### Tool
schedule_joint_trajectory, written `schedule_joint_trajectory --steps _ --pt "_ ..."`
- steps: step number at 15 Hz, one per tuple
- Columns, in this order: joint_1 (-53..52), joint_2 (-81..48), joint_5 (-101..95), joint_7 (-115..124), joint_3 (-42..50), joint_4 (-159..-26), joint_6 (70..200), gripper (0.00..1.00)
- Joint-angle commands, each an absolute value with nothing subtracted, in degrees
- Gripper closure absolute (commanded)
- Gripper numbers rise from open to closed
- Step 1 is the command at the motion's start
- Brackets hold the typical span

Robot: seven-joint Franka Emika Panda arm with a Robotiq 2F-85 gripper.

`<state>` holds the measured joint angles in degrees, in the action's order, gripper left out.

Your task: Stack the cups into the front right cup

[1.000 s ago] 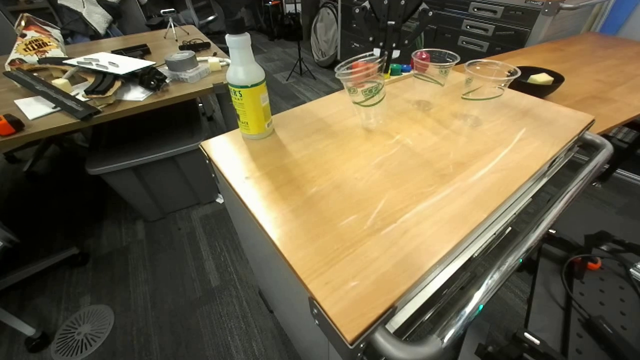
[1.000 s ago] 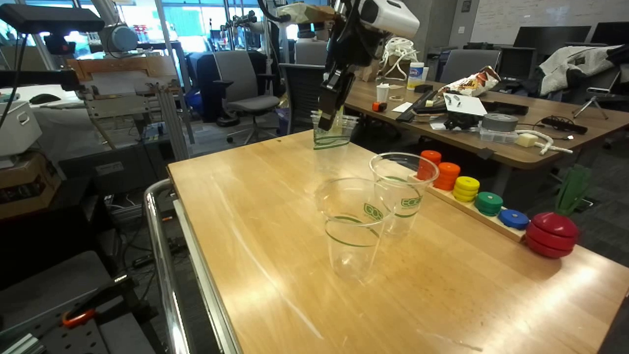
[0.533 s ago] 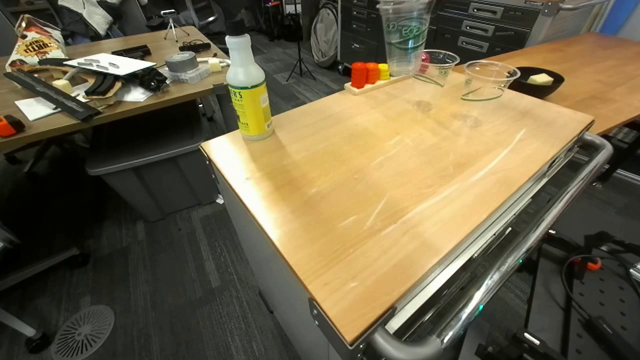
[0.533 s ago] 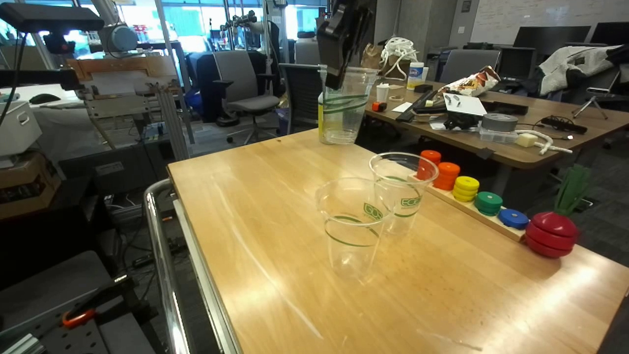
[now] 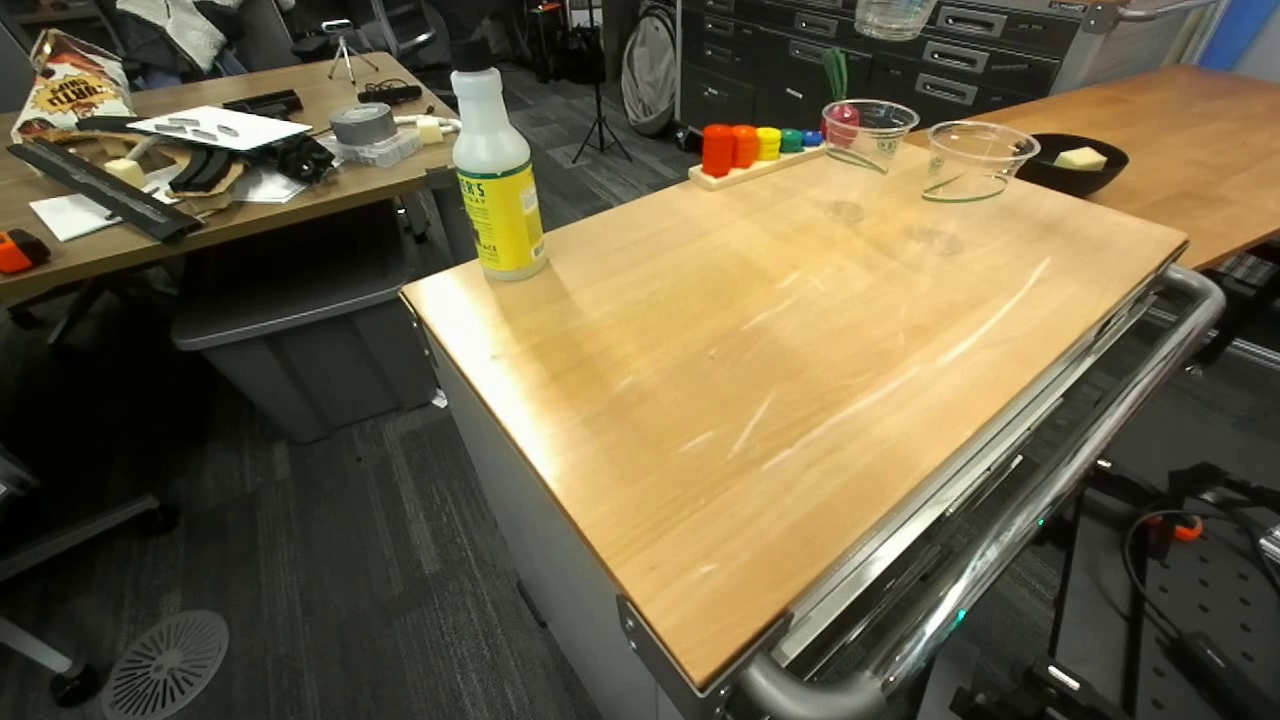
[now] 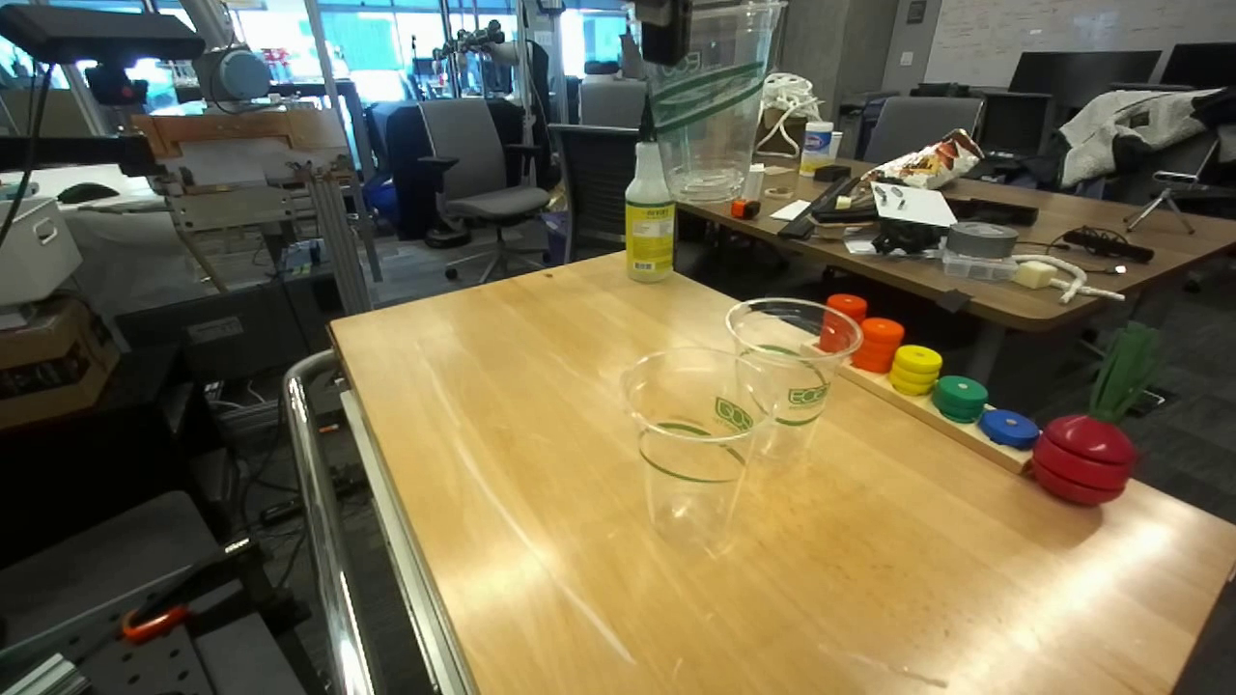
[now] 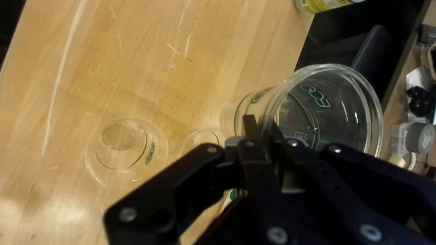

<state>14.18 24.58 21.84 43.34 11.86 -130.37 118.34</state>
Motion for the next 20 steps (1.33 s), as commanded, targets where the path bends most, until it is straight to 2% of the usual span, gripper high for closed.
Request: schedule_joint_trajectory --steps 1,9,20 --pt "15.7 26.3 21.9 42.8 10.7 -134.1 123.5 0.98" --pt "16.0 18.9 17.5 45.7 8.9 -135.3 130.9 0.98" --pt "16.9 19.4 14.9 47.7 9.6 -135.8 134.6 0.98"
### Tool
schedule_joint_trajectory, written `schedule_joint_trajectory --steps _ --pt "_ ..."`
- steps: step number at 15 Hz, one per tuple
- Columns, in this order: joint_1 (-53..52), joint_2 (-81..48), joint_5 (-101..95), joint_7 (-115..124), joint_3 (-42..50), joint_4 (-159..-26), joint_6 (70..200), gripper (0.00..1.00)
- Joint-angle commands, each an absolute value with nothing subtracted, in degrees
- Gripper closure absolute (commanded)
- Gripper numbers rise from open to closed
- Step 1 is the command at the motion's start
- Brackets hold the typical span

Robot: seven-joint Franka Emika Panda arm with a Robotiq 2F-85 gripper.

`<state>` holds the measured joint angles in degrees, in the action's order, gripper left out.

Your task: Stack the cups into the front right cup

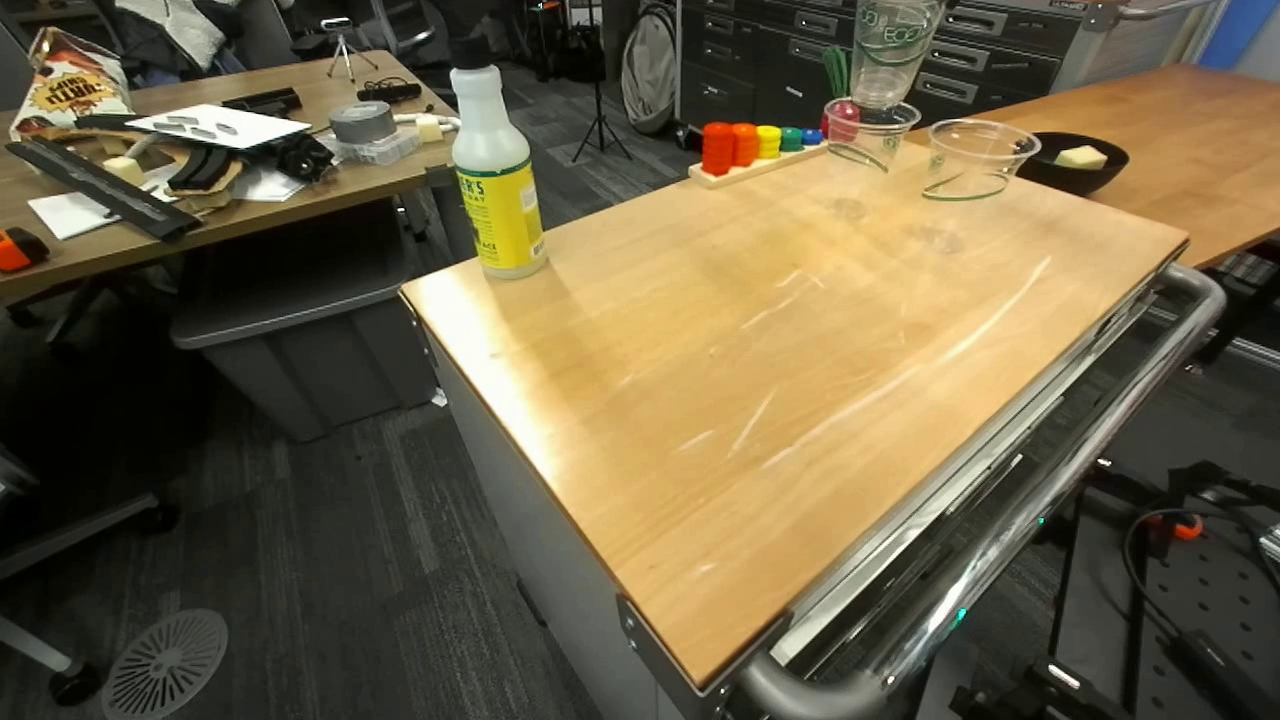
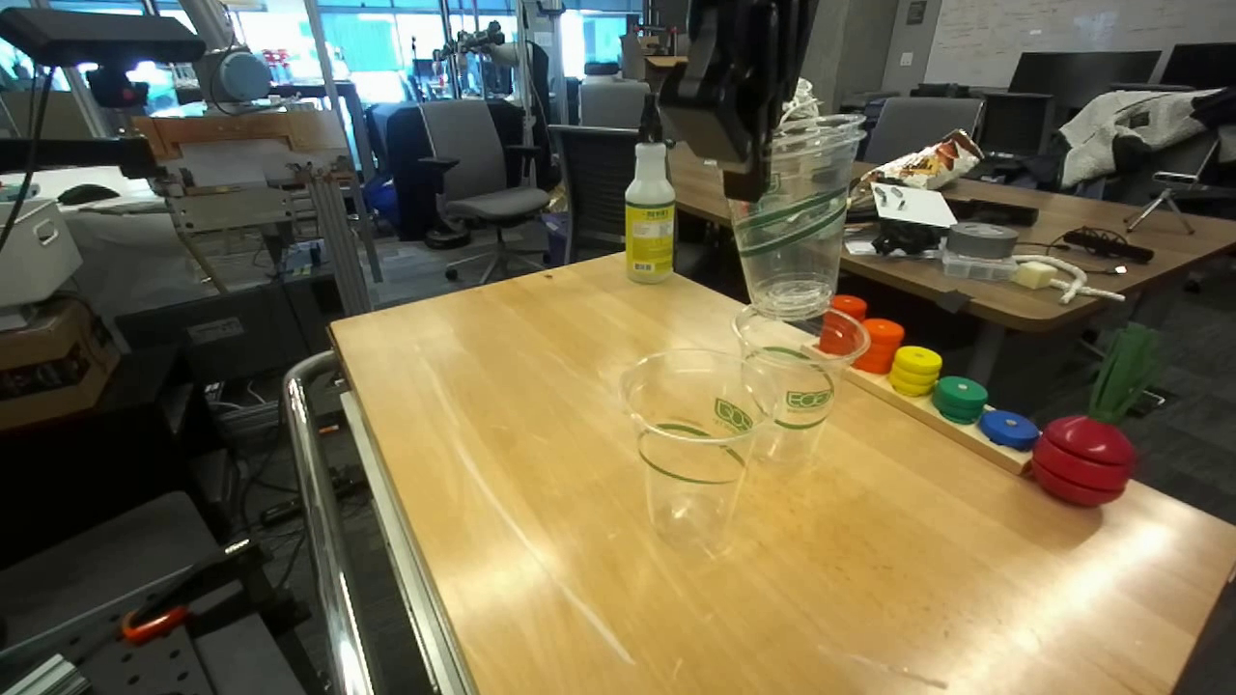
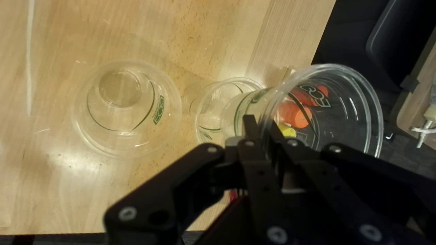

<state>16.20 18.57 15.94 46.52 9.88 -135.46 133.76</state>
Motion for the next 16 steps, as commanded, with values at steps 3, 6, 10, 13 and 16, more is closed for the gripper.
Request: schedule_joint_trajectory --steps 3,6,10,13,16 --pt "16.3 17.5 16.2 46.1 10.1 -135.6 134.4 0.98" --pt "15.8 14.7 17.2 45.4 10.5 -134.7 134.6 0.98" --pt "15.7 11.9 18.1 45.2 11.0 -133.7 134.5 0.98" --pt "15.9 11.0 18.0 45.4 11.4 -133.4 134.7 0.89" --pt "16.0 10.4 17.9 45.6 11.8 -133.3 134.6 0.63"
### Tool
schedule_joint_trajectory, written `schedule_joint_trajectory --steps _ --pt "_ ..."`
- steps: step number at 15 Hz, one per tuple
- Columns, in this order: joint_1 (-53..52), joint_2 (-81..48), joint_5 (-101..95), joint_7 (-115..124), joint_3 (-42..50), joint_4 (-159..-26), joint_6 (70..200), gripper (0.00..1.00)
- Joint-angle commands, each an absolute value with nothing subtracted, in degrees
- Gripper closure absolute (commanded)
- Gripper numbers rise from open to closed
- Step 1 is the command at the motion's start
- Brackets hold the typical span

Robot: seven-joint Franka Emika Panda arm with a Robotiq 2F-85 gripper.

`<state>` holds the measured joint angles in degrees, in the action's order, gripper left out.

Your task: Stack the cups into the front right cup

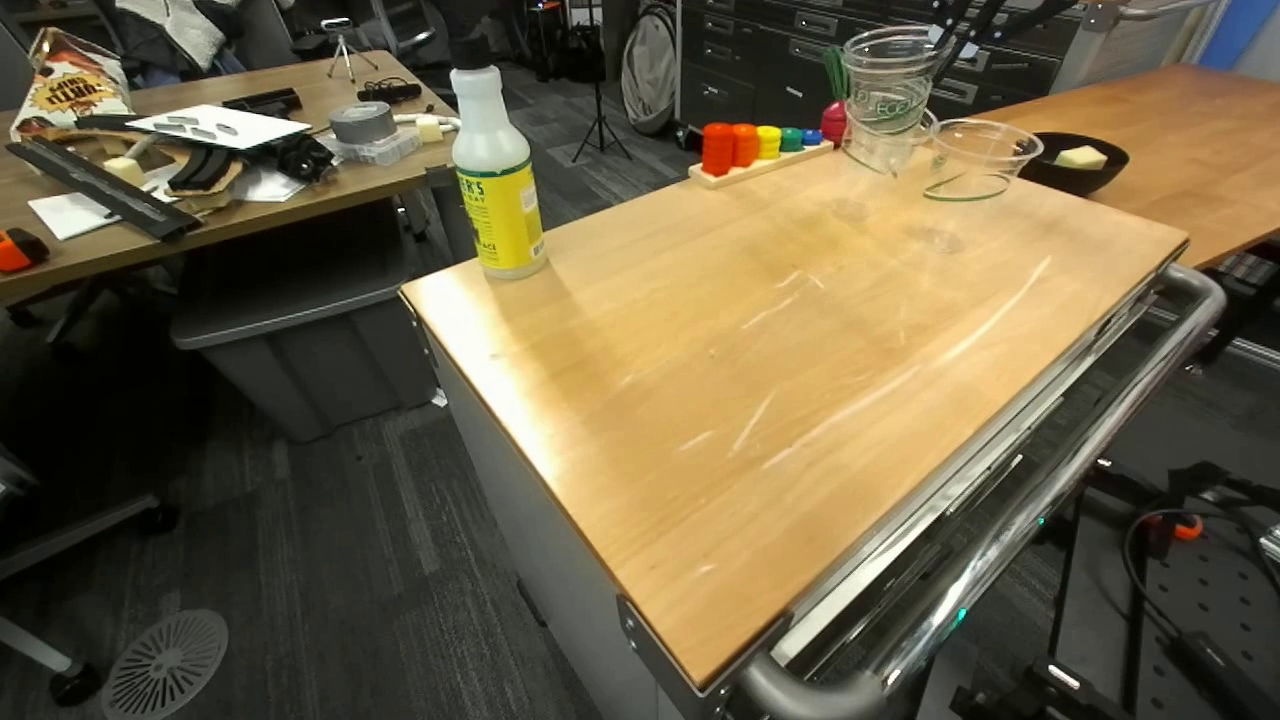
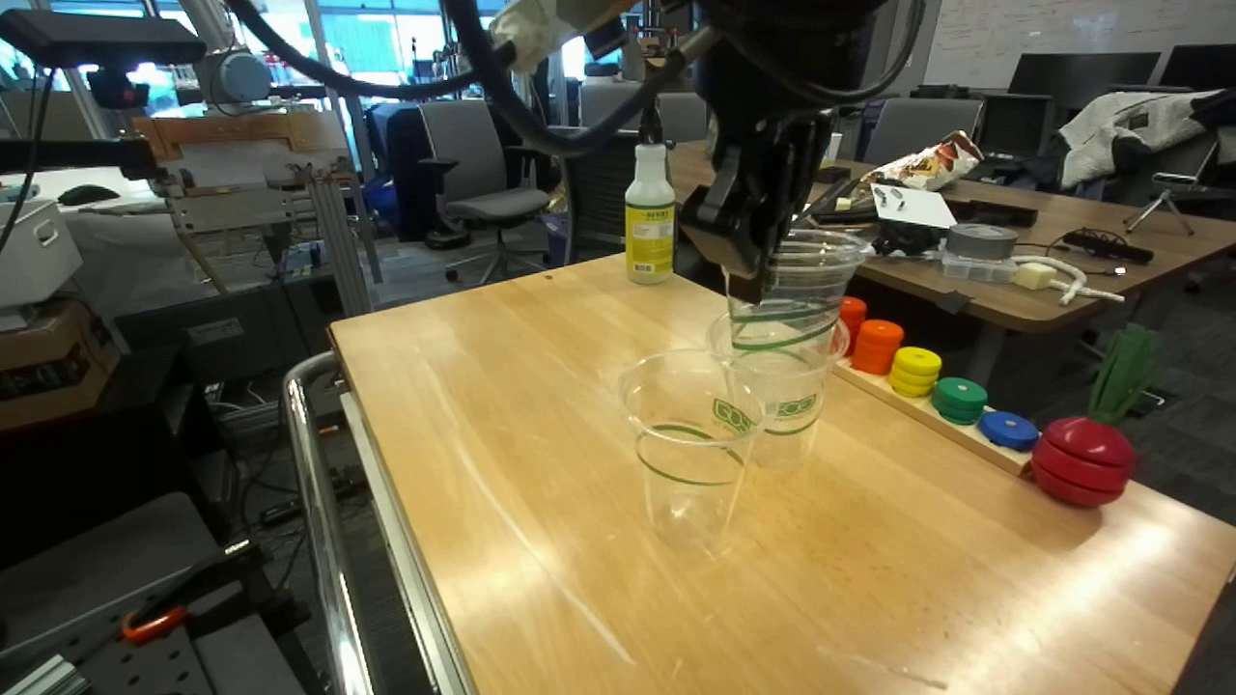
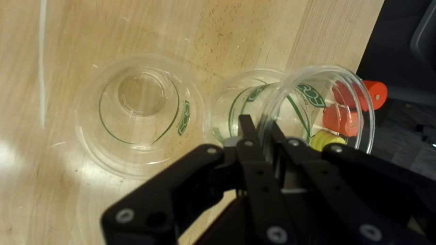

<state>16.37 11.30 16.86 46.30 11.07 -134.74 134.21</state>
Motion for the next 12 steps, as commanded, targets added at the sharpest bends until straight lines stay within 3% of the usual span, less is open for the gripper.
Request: schedule_joint_trajectory --steps 1,8,12 --pt "16.1 10.3 17.8 45.7 11.9 -133.3 134.5 0.57" --pt "16.4 9.8 14.8 48.1 11.4 -132.1 133.5 0.04" --pt "17.4 11.1 8.0 54.8 10.9 -132.1 128.8 0.00"
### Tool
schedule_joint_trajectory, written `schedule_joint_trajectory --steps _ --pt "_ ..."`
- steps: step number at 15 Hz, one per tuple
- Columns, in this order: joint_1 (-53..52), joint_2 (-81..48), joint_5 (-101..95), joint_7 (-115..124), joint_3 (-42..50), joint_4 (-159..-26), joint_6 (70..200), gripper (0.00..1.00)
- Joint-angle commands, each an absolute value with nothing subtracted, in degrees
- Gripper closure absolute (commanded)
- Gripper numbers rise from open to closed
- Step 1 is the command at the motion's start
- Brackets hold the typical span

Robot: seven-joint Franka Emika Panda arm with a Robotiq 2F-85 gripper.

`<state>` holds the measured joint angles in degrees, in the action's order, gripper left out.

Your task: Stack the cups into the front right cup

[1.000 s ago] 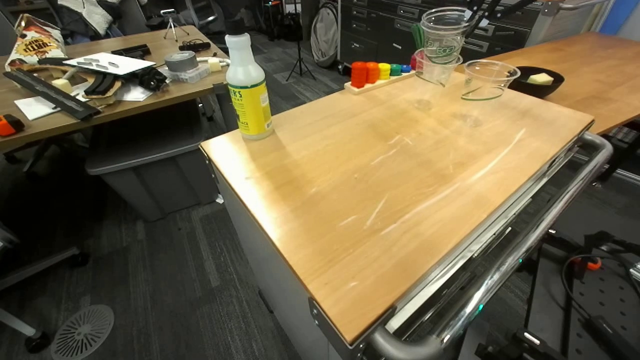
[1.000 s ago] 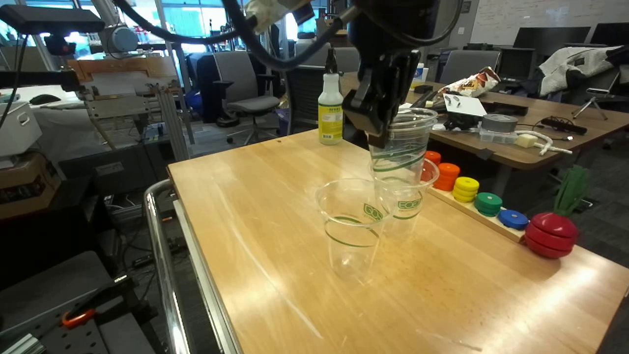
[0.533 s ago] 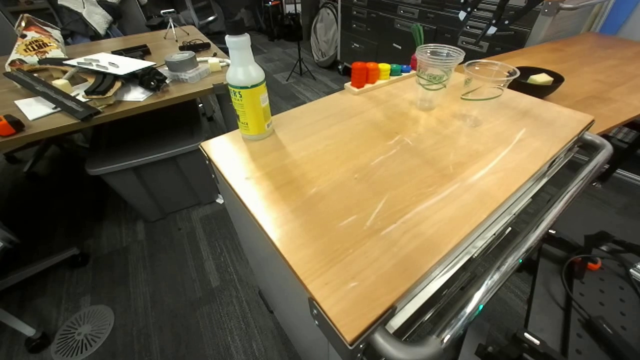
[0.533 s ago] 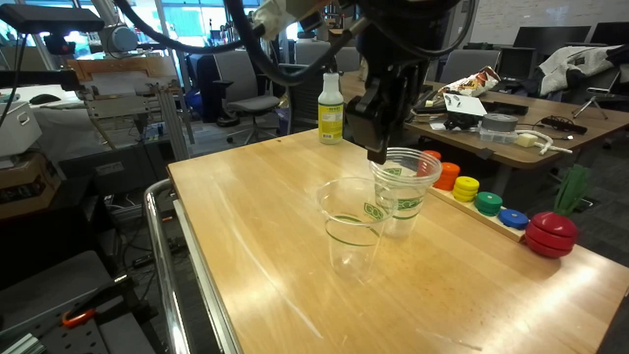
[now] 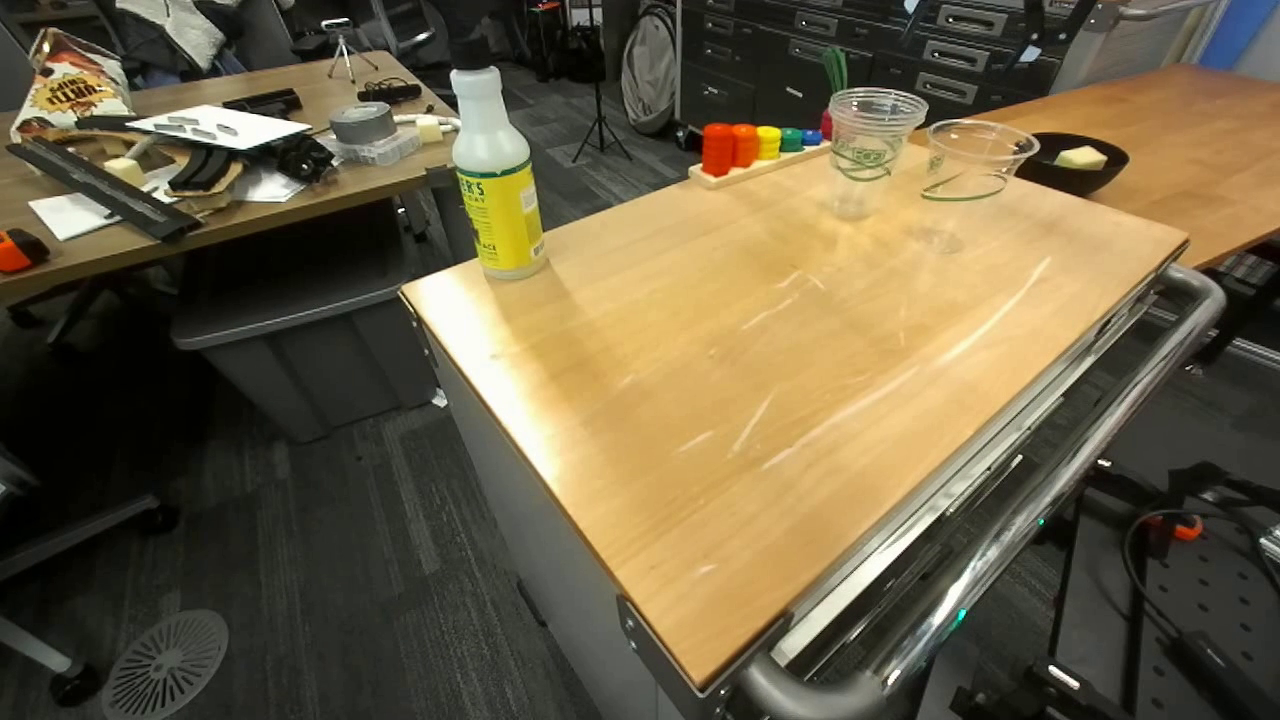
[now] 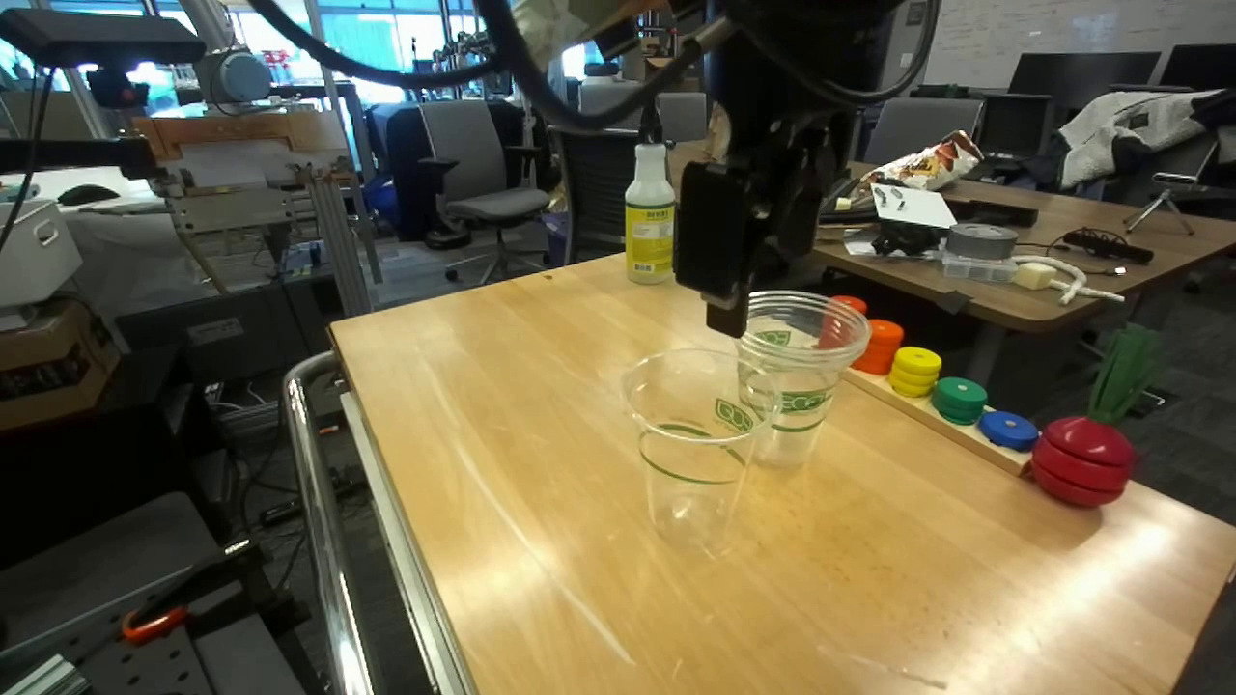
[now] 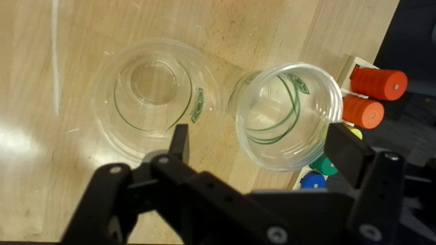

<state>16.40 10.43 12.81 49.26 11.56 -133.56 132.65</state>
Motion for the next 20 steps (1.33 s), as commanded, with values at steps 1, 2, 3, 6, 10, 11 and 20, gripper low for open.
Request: schedule_joint_trajectory --steps 1,2,3,6,10,11,20 --pt "17.6 11.4 6.6 56.8 11.0 -131.8 127.0 0.00" --pt "17.8 11.8 5.4 58.8 11.2 -131.4 124.8 0.00" --pt "18.0 12.4 4.7 60.4 11.4 -131.0 122.5 0.00" --pt "18.7 15.2 1.9 64.8 11.4 -130.4 117.1 0.00" --pt "18.6 19.2 1.1 65.3 10.8 -130.3 108.7 0.00" --pt "18.5 20.1 0.9 65.0 10.5 -130.7 107.1 0.00" --pt "18.6 19.4 1.1 65.0 8.9 -137.5 107.8 0.00"
